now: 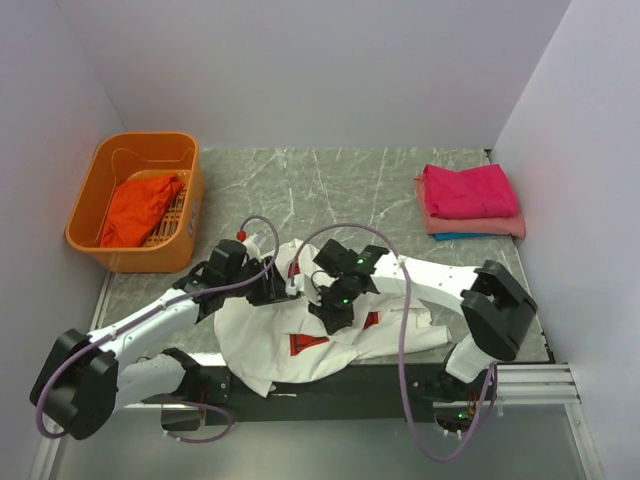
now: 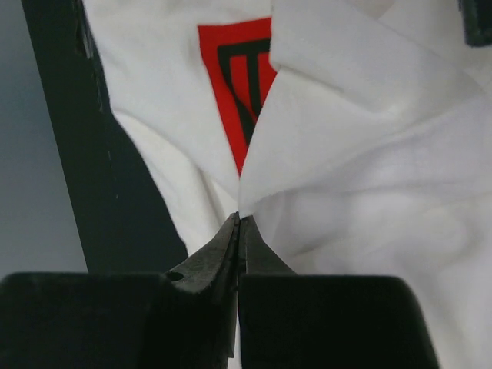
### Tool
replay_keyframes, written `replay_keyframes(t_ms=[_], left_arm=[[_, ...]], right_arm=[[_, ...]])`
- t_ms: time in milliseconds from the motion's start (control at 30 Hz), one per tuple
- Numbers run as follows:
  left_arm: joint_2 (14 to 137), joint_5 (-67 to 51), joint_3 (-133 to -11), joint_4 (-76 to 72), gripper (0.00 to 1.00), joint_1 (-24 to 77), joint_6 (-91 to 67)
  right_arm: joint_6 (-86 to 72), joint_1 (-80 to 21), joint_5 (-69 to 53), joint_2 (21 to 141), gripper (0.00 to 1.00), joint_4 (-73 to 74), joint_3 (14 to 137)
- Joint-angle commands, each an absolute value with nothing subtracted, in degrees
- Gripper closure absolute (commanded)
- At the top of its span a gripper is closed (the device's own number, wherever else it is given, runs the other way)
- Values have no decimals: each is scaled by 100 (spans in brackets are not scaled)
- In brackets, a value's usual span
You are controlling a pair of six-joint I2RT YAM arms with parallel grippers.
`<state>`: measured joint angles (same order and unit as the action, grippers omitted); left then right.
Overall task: Fold and stack the t-shirts
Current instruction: Flatten the tshirt out
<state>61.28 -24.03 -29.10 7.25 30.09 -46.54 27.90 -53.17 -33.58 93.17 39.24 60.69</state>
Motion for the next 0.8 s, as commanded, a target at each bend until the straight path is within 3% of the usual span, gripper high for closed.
replay_keyframes(t_ms=[0, 133, 567, 767], left_arm=[[6336, -2364, -2962, 176, 54, 3304, -4887], [6776, -2373, -3234, 263, 57, 3515, -4834], [7497, -2531, -3498, 158, 52, 3762, -4614], [6998, -1163, -3779, 983, 52, 3744, -4535]], right_arm=[[3295, -5282, -3340, 8605, 100, 4121, 5758], [3559, -5282, -3331, 8429, 100, 4175, 5476], [3560, -5274, -3340, 8280, 100, 4070, 5405], [3393, -5265, -3050, 8262, 100, 3973, 5247]])
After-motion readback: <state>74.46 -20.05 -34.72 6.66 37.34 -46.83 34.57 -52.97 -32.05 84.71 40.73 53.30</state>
